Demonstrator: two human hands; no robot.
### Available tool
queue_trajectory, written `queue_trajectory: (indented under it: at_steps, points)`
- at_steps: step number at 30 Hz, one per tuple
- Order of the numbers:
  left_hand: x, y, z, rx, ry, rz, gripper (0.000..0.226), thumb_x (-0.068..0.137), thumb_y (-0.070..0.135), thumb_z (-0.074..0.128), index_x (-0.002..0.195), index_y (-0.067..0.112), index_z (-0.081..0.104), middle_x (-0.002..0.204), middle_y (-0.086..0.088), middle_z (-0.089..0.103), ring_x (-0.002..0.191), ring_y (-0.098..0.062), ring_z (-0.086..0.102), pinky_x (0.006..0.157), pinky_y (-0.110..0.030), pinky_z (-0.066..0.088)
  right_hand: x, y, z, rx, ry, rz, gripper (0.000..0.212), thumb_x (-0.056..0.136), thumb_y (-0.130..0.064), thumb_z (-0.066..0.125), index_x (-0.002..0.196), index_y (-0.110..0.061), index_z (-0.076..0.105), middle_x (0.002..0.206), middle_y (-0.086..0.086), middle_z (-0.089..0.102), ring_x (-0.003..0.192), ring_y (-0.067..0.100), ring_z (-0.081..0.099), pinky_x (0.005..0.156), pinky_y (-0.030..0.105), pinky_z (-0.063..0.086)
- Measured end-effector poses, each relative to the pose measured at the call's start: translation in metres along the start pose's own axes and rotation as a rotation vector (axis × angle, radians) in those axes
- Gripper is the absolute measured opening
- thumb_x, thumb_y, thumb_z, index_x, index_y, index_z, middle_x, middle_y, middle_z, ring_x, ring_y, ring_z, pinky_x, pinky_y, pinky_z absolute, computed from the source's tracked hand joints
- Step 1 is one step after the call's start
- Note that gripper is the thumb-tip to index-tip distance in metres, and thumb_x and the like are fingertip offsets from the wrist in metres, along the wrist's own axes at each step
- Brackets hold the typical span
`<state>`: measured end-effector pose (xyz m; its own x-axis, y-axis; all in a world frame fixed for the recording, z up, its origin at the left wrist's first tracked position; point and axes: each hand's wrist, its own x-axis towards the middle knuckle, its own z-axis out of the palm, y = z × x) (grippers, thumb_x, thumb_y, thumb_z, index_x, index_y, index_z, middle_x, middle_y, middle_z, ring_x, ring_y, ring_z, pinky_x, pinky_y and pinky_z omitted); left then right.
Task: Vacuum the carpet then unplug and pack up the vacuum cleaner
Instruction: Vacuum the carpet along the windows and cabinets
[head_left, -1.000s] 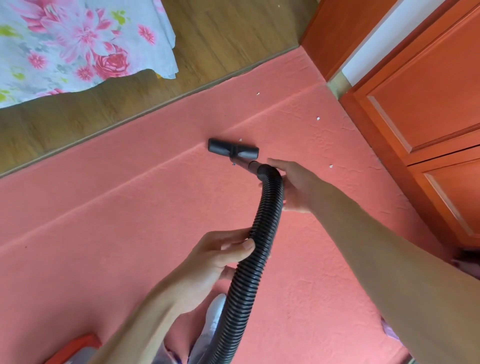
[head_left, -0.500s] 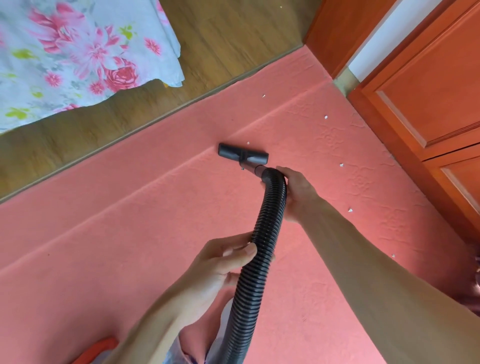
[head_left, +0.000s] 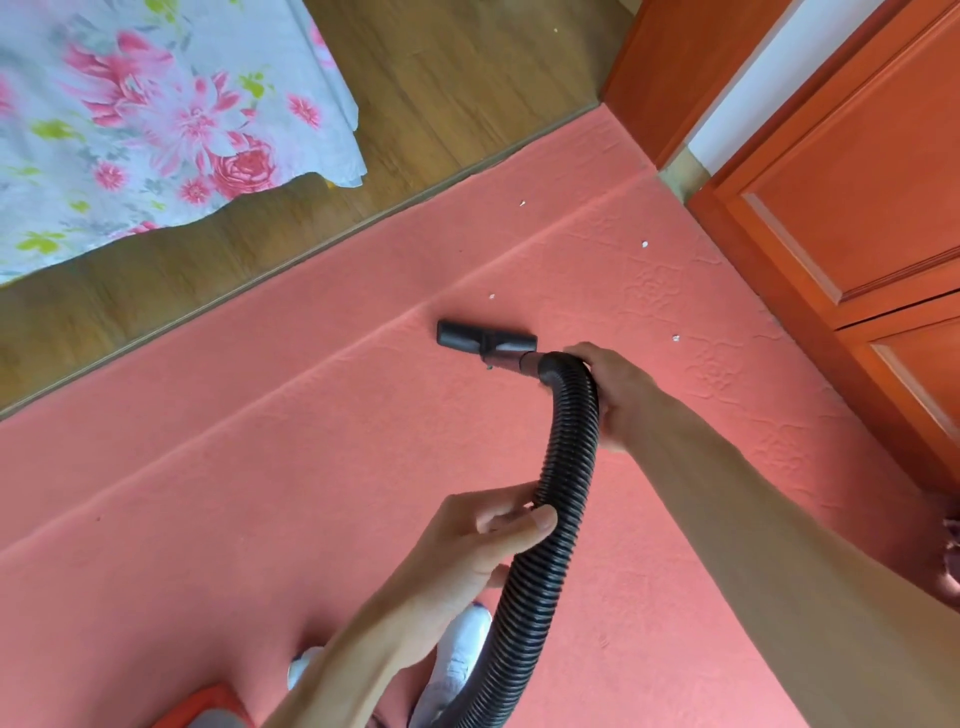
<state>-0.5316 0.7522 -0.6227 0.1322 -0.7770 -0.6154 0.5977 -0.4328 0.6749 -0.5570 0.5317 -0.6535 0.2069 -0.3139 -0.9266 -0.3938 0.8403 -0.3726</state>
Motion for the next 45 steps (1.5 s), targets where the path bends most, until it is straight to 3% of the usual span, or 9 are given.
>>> queue_trajectory:
  at_steps: [7, 12, 18, 24, 27, 29, 34, 39, 45]
  points:
    - [0.013, 0.017, 0.006, 0.101, 0.117, 0.009, 0.025, 0.087, 0.041, 0.067, 0.107, 0.031, 0.078, 0.1, -0.003, 0.077, 0.089, -0.008, 0.07, 0.075, -0.027, 0.055, 0.007, -0.01, 0.007, 0.028, -0.002, -0.009, 0.022, 0.091, -0.025, 0.06, 0.089, -0.003, 0.06, 0.074, 0.011, 0.056, 0.043, 0.016, 0.051, 0.039, 0.017, 0.046]
    - [0.045, 0.01, 0.01, 0.0, 0.24, -0.004, 0.018, 0.096, 0.024, 0.064, 0.093, 0.03, 0.081, 0.088, 0.005, 0.076, 0.087, -0.013, 0.066, 0.091, -0.046, 0.049, 0.039, -0.027, 0.026, -0.085, 0.086, -0.085, 0.047, 0.086, -0.029, 0.069, 0.123, -0.001, 0.059, 0.098, 0.018, 0.065, 0.06, 0.023, 0.059, 0.042, 0.022, 0.047]
    - [0.052, -0.013, 0.021, -0.063, 0.168, -0.08, 0.017, 0.096, 0.022, 0.064, 0.097, 0.026, 0.081, 0.087, 0.004, 0.074, 0.083, -0.009, 0.066, 0.082, -0.039, 0.05, 0.048, -0.016, 0.014, -0.229, 0.082, -0.031, 0.052, 0.087, -0.034, 0.069, 0.126, -0.001, 0.058, 0.11, 0.019, 0.067, 0.071, 0.027, 0.062, 0.052, 0.028, 0.048]
    - [0.021, 0.003, 0.008, 0.044, 0.047, -0.147, 0.023, 0.084, 0.038, 0.07, 0.102, 0.028, 0.08, 0.09, 0.001, 0.074, 0.081, -0.01, 0.068, 0.07, -0.03, 0.054, 0.024, 0.013, -0.016, 0.037, 0.001, 0.027, 0.036, 0.1, -0.035, 0.05, 0.107, -0.001, 0.06, 0.077, 0.01, 0.059, 0.059, 0.018, 0.053, 0.051, 0.026, 0.048]
    - [0.014, 0.033, -0.008, 0.186, -0.045, -0.155, 0.018, 0.092, 0.031, 0.067, 0.106, 0.028, 0.079, 0.092, 0.002, 0.075, 0.083, -0.008, 0.069, 0.069, -0.023, 0.056, 0.01, 0.01, -0.021, 0.106, -0.085, 0.068, 0.042, 0.095, -0.044, 0.055, 0.105, -0.003, 0.059, 0.077, 0.01, 0.055, 0.061, 0.021, 0.05, 0.062, 0.031, 0.046]
    - [0.011, 0.051, -0.017, 0.263, -0.093, -0.172, 0.02, 0.095, 0.03, 0.065, 0.109, 0.024, 0.078, 0.086, 0.005, 0.073, 0.081, -0.005, 0.068, 0.067, -0.018, 0.055, 0.003, 0.005, -0.012, 0.103, -0.119, 0.074, 0.041, 0.092, -0.042, 0.062, 0.106, -0.004, 0.058, 0.074, 0.01, 0.054, 0.061, 0.022, 0.053, 0.057, 0.03, 0.051]
    - [0.014, 0.067, -0.035, 0.317, -0.043, -0.241, 0.019, 0.096, 0.03, 0.064, 0.104, 0.022, 0.079, 0.097, -0.005, 0.077, 0.081, -0.007, 0.07, 0.066, -0.022, 0.055, 0.015, -0.001, 0.028, -0.031, 0.054, -0.009, 0.04, 0.089, -0.022, 0.069, 0.117, 0.004, 0.057, 0.078, 0.014, 0.06, 0.056, 0.021, 0.057, 0.047, 0.026, 0.051]
    - [0.02, 0.061, -0.046, 0.123, -0.021, -0.314, 0.02, 0.092, 0.023, 0.068, 0.103, 0.01, 0.079, 0.109, -0.021, 0.073, 0.087, -0.021, 0.07, 0.079, -0.04, 0.058, 0.028, -0.004, 0.052, -0.243, 0.133, -0.061, 0.055, 0.081, -0.025, 0.074, 0.124, 0.005, 0.054, 0.108, 0.026, 0.068, 0.074, 0.03, 0.062, 0.07, 0.042, 0.056]
    - [0.008, 0.101, -0.076, 0.235, -0.123, -0.164, 0.024, 0.092, 0.026, 0.068, 0.113, 0.036, 0.076, 0.11, -0.003, 0.076, 0.104, -0.016, 0.072, 0.083, -0.032, 0.06, -0.003, -0.034, 0.055, -0.027, 0.094, -0.147, 0.036, 0.085, -0.023, 0.071, 0.111, 0.0, 0.06, 0.075, 0.014, 0.068, 0.055, 0.02, 0.065, 0.053, 0.028, 0.055]
